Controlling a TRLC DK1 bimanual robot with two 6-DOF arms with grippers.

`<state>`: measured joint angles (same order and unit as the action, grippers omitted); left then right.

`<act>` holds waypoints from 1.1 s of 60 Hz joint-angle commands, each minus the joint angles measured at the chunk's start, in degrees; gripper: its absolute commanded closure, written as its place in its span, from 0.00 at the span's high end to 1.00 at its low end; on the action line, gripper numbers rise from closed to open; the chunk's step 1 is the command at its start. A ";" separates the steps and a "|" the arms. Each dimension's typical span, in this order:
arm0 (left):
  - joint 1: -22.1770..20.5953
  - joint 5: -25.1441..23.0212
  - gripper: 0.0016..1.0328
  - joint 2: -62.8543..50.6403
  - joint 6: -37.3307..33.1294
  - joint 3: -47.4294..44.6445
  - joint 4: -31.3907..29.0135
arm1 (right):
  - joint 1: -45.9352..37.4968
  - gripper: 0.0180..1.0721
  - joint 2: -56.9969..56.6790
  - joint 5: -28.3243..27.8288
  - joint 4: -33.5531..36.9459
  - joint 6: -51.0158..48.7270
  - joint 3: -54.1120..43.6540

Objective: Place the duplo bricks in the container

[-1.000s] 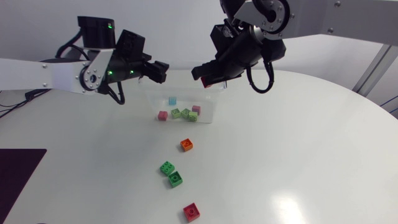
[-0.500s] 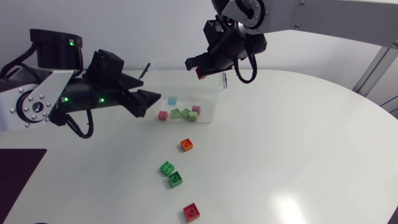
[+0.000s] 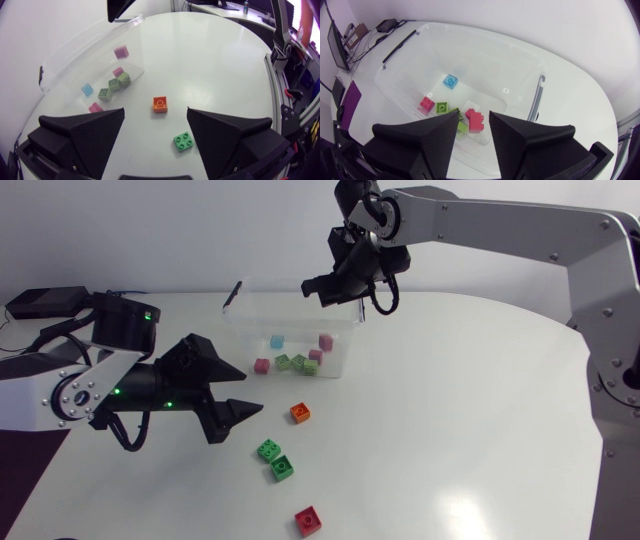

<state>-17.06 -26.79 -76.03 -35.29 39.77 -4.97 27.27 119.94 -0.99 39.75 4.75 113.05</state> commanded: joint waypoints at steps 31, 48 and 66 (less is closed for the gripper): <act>-5.70 1.74 0.87 -12.39 -28.52 4.53 -15.15 | 3.41 0.95 -17.46 -2.61 1.56 -4.14 -18.75; -4.56 3.58 0.86 -18.54 -34.76 8.83 -16.21 | 9.91 0.95 -23.88 -3.66 -4.24 -5.11 -36.15; -5.09 6.04 0.83 -23.81 -39.68 10.59 -16.30 | 11.49 0.95 -17.99 -3.40 -10.57 -3.26 -39.67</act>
<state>-22.20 -20.86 -98.28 -72.10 48.34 -20.67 38.52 99.11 -4.64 30.22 0.71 73.76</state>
